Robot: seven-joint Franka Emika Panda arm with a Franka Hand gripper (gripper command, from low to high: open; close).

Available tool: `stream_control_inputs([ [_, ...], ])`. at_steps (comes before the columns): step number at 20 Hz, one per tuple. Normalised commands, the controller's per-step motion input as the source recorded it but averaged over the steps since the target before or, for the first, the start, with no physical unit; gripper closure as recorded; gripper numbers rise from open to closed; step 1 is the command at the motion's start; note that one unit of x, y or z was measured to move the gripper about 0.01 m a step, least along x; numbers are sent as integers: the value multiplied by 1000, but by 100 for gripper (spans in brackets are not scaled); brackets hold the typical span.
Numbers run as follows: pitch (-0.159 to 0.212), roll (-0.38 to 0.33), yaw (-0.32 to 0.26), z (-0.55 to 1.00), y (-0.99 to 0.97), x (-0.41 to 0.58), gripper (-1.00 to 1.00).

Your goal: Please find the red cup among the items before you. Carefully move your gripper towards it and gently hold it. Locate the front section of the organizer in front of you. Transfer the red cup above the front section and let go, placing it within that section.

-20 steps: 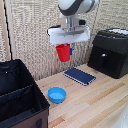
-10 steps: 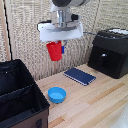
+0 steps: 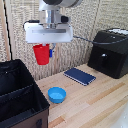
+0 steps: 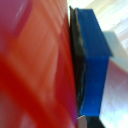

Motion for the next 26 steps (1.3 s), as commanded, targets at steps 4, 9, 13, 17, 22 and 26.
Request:
stream_control_inputs([
  [4, 0, 10, 0, 7, 973, -58, 100],
  [9, -4, 0, 1, -213, 973, -130, 100],
  [13, -3, -10, 5, -436, 955, -137, 100],
  [17, 42, -61, 19, -504, 850, -184, 100],
  [22, 6, -65, 53, -210, 213, 87, -100],
  [26, -12, 102, 135, 540, -334, 149, -100],
])
